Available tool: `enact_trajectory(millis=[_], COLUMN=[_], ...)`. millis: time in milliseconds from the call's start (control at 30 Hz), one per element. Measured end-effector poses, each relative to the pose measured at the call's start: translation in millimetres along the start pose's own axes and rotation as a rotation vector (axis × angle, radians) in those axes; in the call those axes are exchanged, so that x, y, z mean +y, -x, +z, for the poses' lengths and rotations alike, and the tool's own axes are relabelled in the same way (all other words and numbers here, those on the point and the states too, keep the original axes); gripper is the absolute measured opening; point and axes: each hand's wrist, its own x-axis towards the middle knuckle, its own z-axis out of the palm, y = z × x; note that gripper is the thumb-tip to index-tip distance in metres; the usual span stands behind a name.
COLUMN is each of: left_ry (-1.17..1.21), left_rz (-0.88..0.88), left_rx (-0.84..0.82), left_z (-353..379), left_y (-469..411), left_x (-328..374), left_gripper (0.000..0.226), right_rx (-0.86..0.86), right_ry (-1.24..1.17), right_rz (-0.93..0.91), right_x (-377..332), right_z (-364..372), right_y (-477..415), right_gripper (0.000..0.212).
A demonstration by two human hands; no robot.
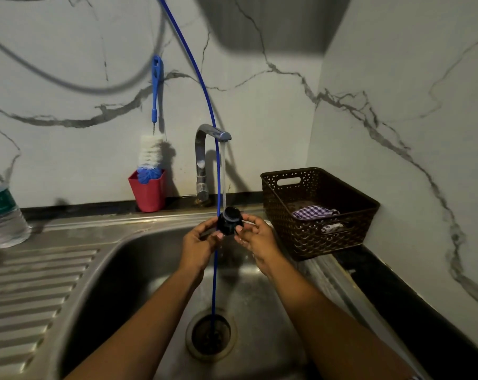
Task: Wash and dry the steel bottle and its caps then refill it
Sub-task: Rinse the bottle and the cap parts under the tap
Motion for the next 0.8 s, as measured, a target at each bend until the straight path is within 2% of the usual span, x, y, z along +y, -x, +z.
enact_trajectory(millis=[67,333,633,800], left_ry=[0.002,-0.011,0.049,0.107], left_rz=[-0.002,-0.023,-0.073,-0.141], left_rx=[-0.016,-0.041,0.018,0.043], left_z=[-1,0,-2,-2], left_y=[0,1,0,0], left_x=[-1,-3,-2,-4], left_gripper=[0.045,0.046,0.033,0.026], right_rx=[0.035,0.074,0.086,0.081], right_ry=[-0.018,0.018,0.103,0.243], right_rz=[0.017,0.085,-0.023,-0.124], right_x=[-1,4,0,3], right_z=[1,3,13,16], right_y=[-2,-4,-5,-9], right_gripper=[0.026,0.033,0.041,0.046])
